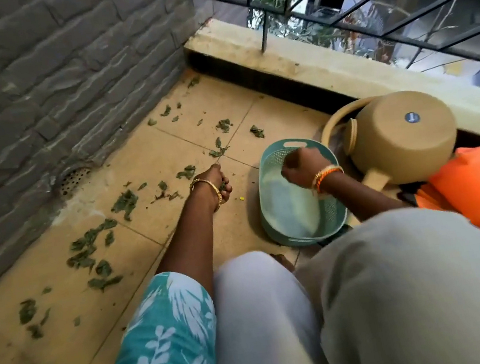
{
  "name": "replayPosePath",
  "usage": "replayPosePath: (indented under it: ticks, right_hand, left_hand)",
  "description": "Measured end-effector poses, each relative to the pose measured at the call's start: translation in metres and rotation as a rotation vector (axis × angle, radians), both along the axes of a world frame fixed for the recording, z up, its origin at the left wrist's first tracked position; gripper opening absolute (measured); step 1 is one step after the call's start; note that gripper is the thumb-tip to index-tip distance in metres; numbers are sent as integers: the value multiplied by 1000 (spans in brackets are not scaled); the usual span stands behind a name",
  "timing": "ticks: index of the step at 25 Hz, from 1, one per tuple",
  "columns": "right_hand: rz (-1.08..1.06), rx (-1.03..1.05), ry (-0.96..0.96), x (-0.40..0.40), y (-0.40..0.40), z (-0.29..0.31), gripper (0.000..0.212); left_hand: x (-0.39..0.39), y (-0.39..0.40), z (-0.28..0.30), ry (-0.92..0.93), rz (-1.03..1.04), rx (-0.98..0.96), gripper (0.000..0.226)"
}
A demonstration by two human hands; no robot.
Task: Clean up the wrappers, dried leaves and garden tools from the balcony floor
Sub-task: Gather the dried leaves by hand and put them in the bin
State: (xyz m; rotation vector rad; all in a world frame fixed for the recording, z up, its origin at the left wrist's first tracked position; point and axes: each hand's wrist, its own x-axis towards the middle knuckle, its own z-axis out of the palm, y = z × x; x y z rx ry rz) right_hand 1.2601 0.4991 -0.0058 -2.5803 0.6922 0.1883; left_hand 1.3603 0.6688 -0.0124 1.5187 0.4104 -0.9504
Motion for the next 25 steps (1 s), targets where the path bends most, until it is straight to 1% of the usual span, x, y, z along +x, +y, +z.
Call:
replayPosePath:
  ticks: [2,5,7,10,12,14,16,18,21,23,25]
  right_hand:
    - [16,-55,-153,52,-16,-9,16]
    - [109,-97,-163,124,-36,-49,24]
    - [129,-113,-86,166,-49,-80,36]
    - [91,-31,134,202,-72,-118,68]
    - [129,-50,242,211,-83,-135,74]
    - [204,-122,301,214,-86,-145,74]
    - [255,-172,323,222,-84,-149,68]
    - [247,-262,302,227,-78,-151,53]
    - [238,-351,203,231,-72,-153,30]
    - [196,-338,132,230,-71,-149,24]
    - [113,-227,71,231,-69,-137,22]
  left_hand:
    - [16,-4,-23,45,-13,34,43]
    - [51,-8,-47,80,-41,83,40]
    - [78,-13,-66,57,-34,112,38]
    - [109,-18,-87,30,-29,127,37]
    - [121,-18,-98,37,5,125,37]
    - [124,-22,-103,63,19,93,37]
    - [120,-24,-107,67,16,71,37]
    - [116,-26,-112,26,16,86,36]
    - [117,-25,-123,-28,42,99,35]
    - [119,-25,-128,-16,54,81,36]
    - [118,-26,-128,6,79,61,37]
